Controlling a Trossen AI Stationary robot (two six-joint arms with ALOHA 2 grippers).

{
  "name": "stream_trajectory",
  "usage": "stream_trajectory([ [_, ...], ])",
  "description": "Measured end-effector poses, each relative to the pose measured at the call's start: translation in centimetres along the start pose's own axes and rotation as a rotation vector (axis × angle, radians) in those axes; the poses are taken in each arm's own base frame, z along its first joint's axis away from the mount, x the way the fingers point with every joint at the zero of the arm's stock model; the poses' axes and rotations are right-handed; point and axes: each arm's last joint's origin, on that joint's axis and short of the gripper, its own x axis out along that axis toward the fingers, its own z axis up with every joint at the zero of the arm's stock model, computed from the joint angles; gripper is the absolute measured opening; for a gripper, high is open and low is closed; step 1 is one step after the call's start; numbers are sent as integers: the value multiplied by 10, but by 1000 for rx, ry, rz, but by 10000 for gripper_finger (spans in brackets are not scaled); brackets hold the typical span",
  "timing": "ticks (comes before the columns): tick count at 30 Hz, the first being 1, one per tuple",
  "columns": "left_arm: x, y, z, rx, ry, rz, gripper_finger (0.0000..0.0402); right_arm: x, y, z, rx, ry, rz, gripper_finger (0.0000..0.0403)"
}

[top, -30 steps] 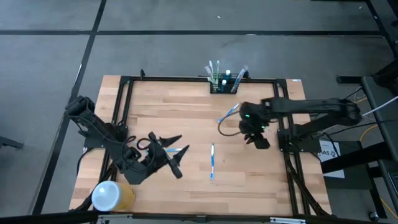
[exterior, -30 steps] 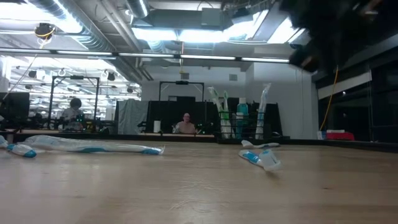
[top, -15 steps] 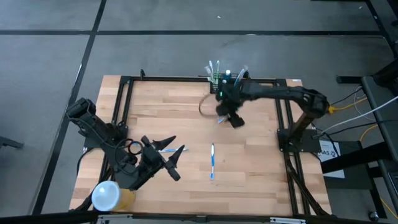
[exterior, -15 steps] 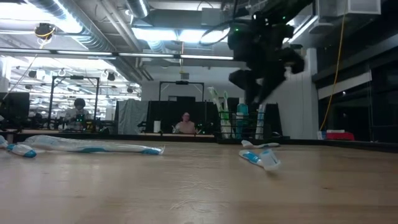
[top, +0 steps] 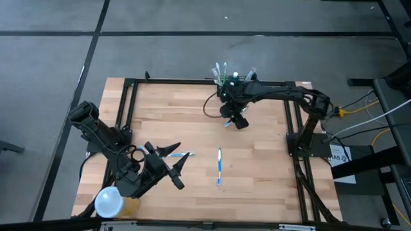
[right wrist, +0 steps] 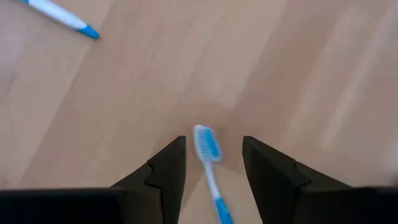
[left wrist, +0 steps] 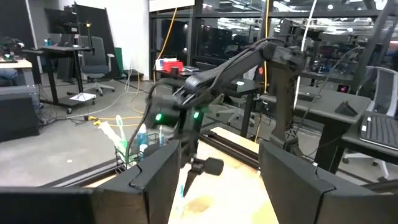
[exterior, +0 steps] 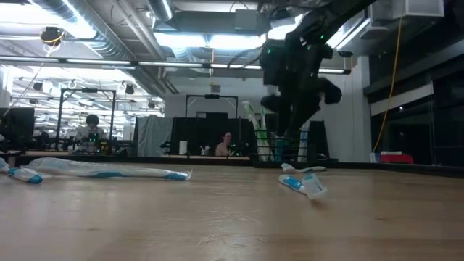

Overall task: Pick & Place toothbrushing station
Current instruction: Put the blue toothbrush into the black organizer

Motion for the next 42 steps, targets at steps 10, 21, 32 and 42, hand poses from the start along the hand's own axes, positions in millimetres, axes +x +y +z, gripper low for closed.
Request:
stream_trajectory([
  [10, -17, -1, 0, -24, 8, -51, 211, 31, -5, -5, 25, 53, 47, 160],
  [21, -20, -1, 0, -34, 9, -59, 187, 47, -10, -9, 61, 68, 70, 160],
  [32, -19, -1, 0, -41, 9, -59, 163, 58, -10, -10, 72, 82, 90, 136],
  [42, -19, -1, 0, -42, 9, -59, 142, 58, -7, -12, 100, 92, 126, 7],
])
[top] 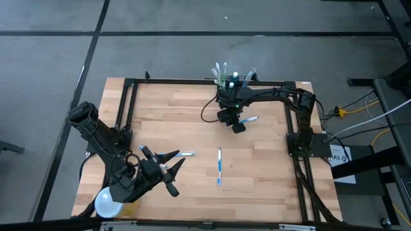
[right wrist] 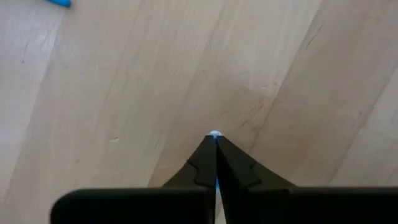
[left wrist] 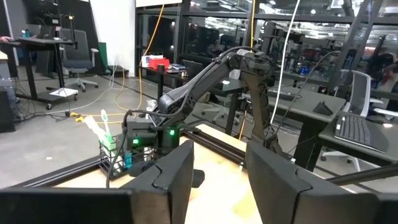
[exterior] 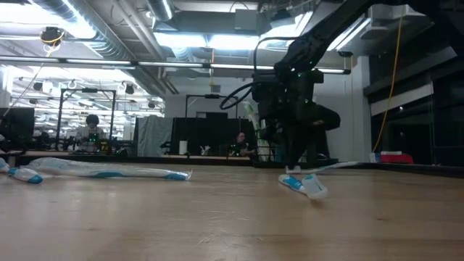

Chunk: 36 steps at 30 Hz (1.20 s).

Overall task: Pick & Place toothbrushing station
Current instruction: Put the blue toothbrush into the black organizer

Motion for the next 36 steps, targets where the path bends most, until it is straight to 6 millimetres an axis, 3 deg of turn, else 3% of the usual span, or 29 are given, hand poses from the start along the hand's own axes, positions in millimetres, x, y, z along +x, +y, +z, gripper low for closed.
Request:
stream_trajectory([
  [4, 0, 0, 0, -6, 0, 0, 138, -5, 2, 2, 36, -16, -10, 3],
  [9, -2, 0, 0, -5, 1, -6, 133, -30, 8, 15, 45, -127, -93, 2],
  [12, -2, 0, 0, -3, 1, -6, 130, -62, 13, 25, 40, -253, -214, 1],
  [16, -2, 0, -1, 10, 1, -7, 125, -121, 19, 29, 69, -469, -416, 1],
  [20, -2, -2, -7, 21, 1, -8, 121, -181, 31, 24, 68, -686, -652, 1],
  [23, -2, -3, -11, -3, 1, -7, 118, -209, 41, 12, 81, -888, -803, 1],
  [29, -2, -5, -15, -51, 1, -7, 113, -212, 44, -26, 127, -1094, -980, 0],
  [36, 4, -4, -15, -87, -2, 10, 108, -182, 28, -63, 179, -1220, -1088, 0],
])
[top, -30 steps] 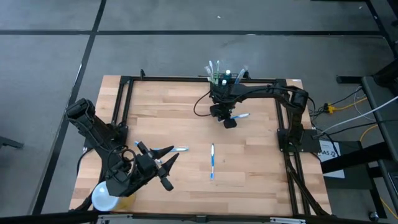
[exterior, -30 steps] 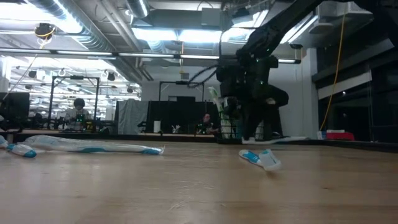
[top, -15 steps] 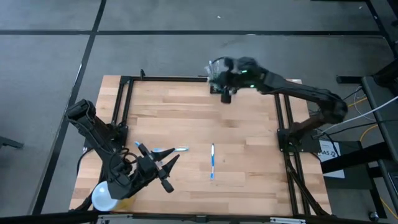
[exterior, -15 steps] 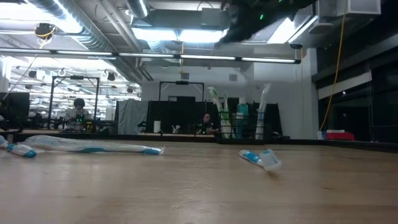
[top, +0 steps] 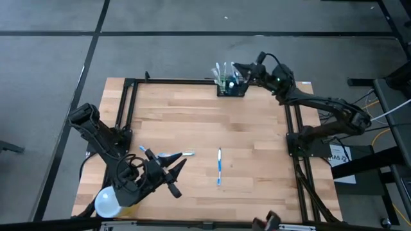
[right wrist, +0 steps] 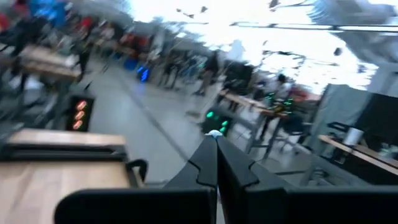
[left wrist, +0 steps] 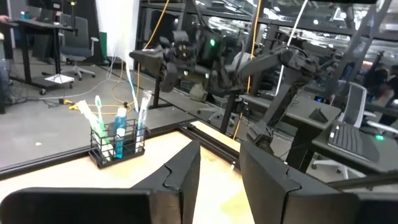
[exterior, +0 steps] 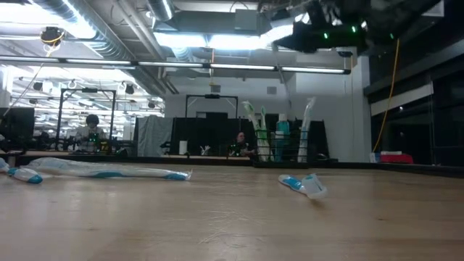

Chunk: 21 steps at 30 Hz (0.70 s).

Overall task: Pick & Place toothbrushing station
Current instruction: Put the blue toothbrush into the black organizer

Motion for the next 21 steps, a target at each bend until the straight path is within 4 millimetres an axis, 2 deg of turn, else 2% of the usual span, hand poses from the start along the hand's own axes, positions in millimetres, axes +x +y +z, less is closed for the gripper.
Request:
stream_trajectory([
  [4, 5, 0, 0, -21, -4, 14, 108, -15, -13, -31, 36, -31, -117, 0],
  [8, 8, 1, 0, -30, -7, 22, 108, -23, -24, -38, 5, -53, -180, 0],
  [16, 18, 2, 0, -39, -15, 51, 108, -15, -38, -67, 22, -2, -188, 0],
  [21, 20, 2, 0, -39, -14, 47, 108, -11, -44, -81, 51, -53, -205, 0],
])
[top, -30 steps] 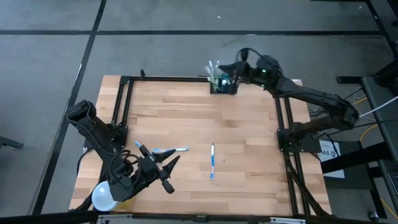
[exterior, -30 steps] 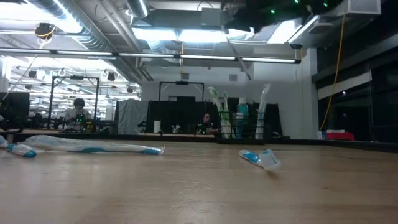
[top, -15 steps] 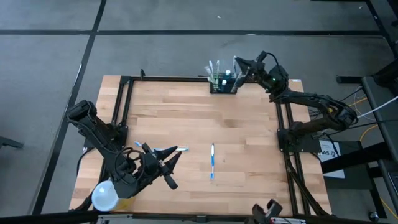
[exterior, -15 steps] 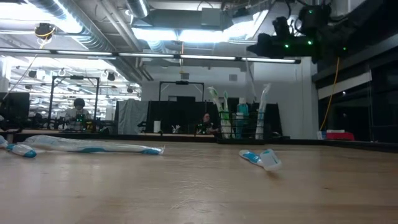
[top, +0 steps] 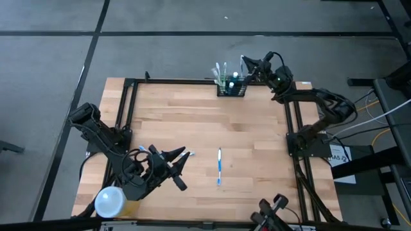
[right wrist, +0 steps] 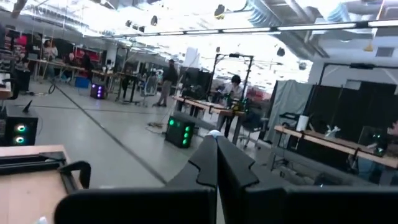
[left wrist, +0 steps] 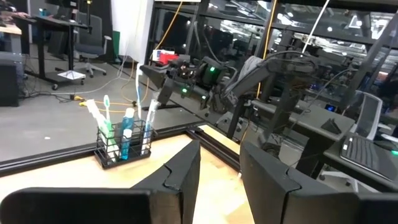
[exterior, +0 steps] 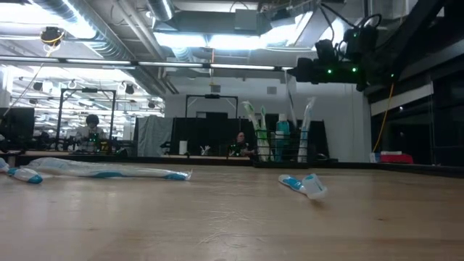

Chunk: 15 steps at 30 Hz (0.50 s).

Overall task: Pick & Place toothbrushing station
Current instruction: Put the blue toothbrush into the black organizer

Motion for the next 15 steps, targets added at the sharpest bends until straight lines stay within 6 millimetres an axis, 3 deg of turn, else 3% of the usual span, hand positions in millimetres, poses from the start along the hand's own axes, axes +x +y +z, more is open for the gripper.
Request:
stream_trajectory([
  [11, 0, 0, 0, -6, 0, -1, 108, 3, 1, -22, 45, 60, 24, 0],
  [15, -2, 0, 0, -6, 2, -7, 108, -4, 1, -30, 52, 94, 21, 0],
])
